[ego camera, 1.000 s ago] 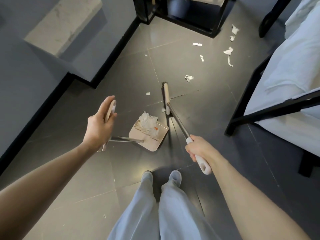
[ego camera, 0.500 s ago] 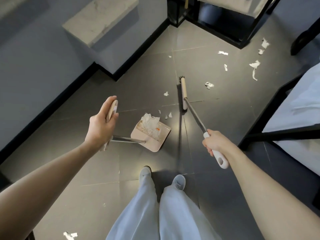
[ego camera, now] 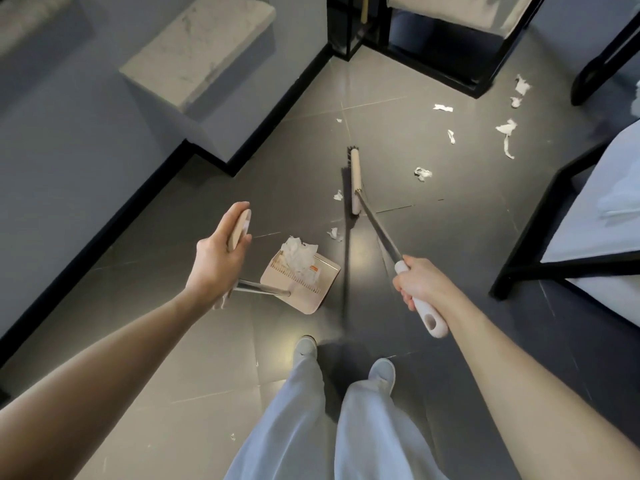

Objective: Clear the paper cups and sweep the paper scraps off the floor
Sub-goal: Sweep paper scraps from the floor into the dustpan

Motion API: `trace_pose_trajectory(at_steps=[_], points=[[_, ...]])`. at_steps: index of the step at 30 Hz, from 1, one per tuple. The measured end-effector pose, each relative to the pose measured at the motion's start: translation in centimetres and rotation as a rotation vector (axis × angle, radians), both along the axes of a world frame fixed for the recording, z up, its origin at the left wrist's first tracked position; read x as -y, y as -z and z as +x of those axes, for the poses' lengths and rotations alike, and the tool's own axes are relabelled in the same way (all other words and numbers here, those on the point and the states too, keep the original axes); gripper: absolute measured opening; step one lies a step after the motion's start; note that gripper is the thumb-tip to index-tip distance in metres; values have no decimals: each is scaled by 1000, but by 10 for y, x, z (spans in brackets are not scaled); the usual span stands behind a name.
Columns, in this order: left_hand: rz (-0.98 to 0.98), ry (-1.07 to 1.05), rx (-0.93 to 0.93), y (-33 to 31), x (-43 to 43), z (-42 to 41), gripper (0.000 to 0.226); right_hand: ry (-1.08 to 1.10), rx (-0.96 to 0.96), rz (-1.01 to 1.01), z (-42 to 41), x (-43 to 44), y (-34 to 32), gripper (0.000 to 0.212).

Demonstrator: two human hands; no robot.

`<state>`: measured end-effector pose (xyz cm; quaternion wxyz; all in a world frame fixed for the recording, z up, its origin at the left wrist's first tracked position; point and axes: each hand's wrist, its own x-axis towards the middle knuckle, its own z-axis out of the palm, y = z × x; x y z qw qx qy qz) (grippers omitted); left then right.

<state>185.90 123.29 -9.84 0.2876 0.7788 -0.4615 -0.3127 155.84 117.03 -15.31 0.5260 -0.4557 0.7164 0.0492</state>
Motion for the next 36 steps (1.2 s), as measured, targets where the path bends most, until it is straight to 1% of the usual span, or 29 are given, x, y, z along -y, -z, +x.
trace_pose_trajectory(at_steps=[4,9,13,14,18,20,22,25,27,32,36], points=[[20,41,-41,2,23,23,41,-55,-89,-55,22,37,-4,57],[18,66,-66,8,55,32,45,-98,-150,-82,47,72,2,54],[30,71,-93,15,81,26,47,-241,-165,18,62,89,10,53],[36,80,-96,16,88,27,47,-287,-161,49,65,93,11,56],[48,90,-80,16,106,36,46,-442,-177,175,68,92,13,81],[54,85,-71,15,111,42,46,-471,-179,248,62,81,8,86],[50,86,-76,16,117,44,46,-469,-177,295,49,67,-3,86],[44,106,-87,17,119,43,46,-373,-135,369,29,43,-25,87],[37,118,-94,17,118,41,46,-369,-135,386,20,30,-38,88],[27,136,-94,14,106,46,45,-224,-69,325,10,8,-63,85],[23,205,-59,11,103,51,44,-210,-101,267,4,1,-73,86]])
